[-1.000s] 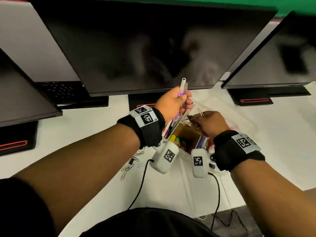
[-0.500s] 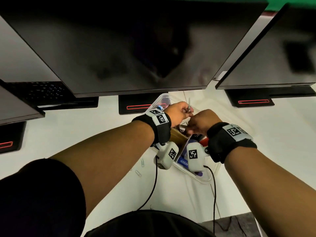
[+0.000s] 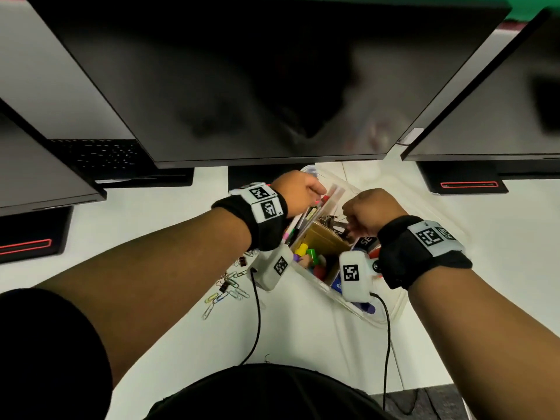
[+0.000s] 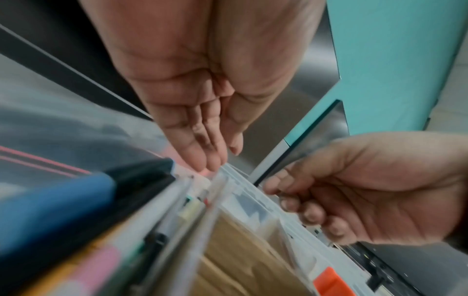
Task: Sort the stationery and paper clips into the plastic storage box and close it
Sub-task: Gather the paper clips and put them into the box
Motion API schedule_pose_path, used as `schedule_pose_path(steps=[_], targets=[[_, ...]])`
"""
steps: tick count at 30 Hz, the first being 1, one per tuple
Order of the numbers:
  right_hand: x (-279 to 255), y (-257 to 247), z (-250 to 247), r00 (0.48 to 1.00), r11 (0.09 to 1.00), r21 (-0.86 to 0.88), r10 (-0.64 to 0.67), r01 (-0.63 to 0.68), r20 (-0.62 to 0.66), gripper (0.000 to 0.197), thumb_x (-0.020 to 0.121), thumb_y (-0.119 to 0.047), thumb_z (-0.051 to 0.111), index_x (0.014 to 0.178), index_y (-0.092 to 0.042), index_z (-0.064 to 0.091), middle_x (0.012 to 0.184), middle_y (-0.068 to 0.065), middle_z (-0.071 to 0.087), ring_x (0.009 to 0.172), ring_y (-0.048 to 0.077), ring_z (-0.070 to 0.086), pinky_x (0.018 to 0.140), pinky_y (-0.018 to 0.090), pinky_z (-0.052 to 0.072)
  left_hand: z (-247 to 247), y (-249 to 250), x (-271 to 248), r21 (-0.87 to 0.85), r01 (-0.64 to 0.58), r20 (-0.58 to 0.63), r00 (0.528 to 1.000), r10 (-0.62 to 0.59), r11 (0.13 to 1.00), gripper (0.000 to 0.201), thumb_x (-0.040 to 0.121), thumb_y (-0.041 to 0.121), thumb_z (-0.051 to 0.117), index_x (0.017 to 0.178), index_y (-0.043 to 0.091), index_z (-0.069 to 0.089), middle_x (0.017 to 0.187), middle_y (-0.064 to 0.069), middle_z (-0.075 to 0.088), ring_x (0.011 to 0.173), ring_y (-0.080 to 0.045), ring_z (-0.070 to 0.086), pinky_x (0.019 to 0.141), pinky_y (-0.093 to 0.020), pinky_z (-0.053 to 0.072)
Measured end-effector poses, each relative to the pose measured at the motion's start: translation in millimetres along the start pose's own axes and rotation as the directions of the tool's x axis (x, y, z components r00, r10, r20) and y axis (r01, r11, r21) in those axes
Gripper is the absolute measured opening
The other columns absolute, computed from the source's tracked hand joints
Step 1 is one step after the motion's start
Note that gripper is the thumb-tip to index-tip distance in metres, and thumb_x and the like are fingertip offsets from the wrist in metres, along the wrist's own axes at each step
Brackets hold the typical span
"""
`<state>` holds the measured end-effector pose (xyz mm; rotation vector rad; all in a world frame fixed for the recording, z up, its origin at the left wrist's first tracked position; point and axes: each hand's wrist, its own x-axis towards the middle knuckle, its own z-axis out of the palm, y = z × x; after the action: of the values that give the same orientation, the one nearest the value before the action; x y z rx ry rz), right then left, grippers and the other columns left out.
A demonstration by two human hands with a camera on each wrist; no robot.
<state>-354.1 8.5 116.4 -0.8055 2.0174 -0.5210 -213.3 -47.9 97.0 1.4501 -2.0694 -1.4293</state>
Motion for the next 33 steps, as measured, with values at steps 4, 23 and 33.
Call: schedule_pose_path(steps=[4,23,33], targets=[[-28.3,-26.9,26.9,0.977,0.979,-0.046,-0.193,0.198,0.095,0.015,0.088,-0.006,0.055,0.073,-0.007,0.058,0.057,0.009,0.053,0.046,0.020,0.048,0.043,0.023,0.042,-47.0,-33.5,-23.1,0.067,0.037,-0.095,0.995,-0.030,0.997,0.024,0.087,0.005,0.053,0.103,0.013,0.069,0.105,-0.007,0.071,0.090,-0.018,0.063,0.081,-0.028,0.050],[-36.3,34.7,188.4,0.902,0.490,-0.773,-0.065,0.402,0.427,0.107,0.062,-0.041,0.084,0.144,-0.014,0.021,0.142,0.014,0.033,0.129,0.030,0.043,0.102,0.040,0.043,-108.0,-233.6,-139.4,0.650,0.389,-0.007,0.862,-0.508,0.653,0.098,0.061,0.042,0.084,0.139,0.020,0.030,0.133,-0.009,0.041,0.121,-0.029,0.048,0.097,-0.040,0.044],[-33.2,46.4,208.8,0.947,0.724,-0.638,-0.066,0.261,0.313,0.102,0.061,-0.016,0.087,0.140,-0.016,0.022,0.126,0.018,0.046,0.113,0.034,0.055,0.092,0.040,0.048,-65.9,-224.4,-134.4,0.552,0.280,0.099,0.913,-0.396,0.785,0.104,0.052,0.031,0.091,0.134,0.014,0.029,0.126,-0.013,0.041,0.107,-0.033,0.057,0.086,-0.039,0.049]])
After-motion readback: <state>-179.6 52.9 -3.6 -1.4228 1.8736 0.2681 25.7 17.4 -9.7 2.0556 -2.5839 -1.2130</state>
